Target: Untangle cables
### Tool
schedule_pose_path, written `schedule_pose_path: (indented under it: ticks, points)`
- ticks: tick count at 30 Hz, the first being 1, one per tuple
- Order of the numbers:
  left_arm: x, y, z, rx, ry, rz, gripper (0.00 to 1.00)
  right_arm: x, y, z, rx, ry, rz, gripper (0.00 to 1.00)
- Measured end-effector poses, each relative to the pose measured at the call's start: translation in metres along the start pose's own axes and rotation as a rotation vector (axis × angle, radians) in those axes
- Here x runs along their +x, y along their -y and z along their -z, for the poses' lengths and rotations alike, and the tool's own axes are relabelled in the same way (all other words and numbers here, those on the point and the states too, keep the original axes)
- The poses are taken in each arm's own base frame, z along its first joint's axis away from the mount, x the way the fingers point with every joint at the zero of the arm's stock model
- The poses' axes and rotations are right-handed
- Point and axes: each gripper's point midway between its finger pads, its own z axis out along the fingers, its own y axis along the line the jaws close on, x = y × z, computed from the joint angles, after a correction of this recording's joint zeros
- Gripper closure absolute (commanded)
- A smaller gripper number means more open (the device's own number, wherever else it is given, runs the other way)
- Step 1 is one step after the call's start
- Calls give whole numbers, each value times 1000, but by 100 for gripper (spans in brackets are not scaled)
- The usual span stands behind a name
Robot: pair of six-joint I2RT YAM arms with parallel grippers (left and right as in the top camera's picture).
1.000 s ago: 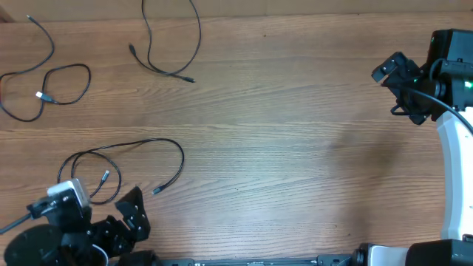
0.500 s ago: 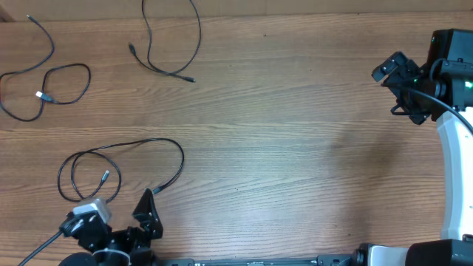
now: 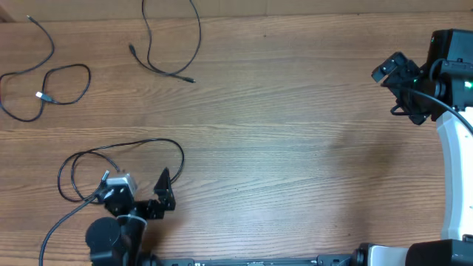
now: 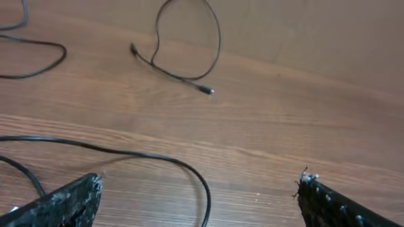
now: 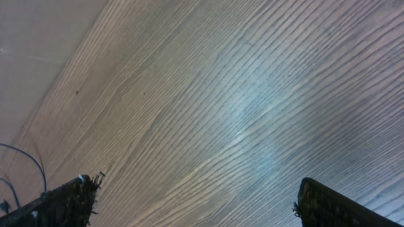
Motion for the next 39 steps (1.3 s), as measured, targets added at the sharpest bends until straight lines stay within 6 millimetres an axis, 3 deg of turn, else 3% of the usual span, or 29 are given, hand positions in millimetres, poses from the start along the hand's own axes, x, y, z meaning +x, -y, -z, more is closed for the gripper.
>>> schedule_pose_path:
  ticks: [8,16,22,29,39]
  points:
    - [17,-7,-28,26,57,-100,0,0,0,0,0,0,0,0]
    - [-4,-4,-32,31,201,-286,0,0,0,0,0,-1,0,0]
    - [-3,-14,-34,-16,206,-243,0,0,0,0,0,0,0,0]
    - [1,-2,-36,19,198,-227,0,0,0,0,0,0,0,0]
    - [2,-4,-36,2,199,-226,0,0,0,0,0,0,0,0]
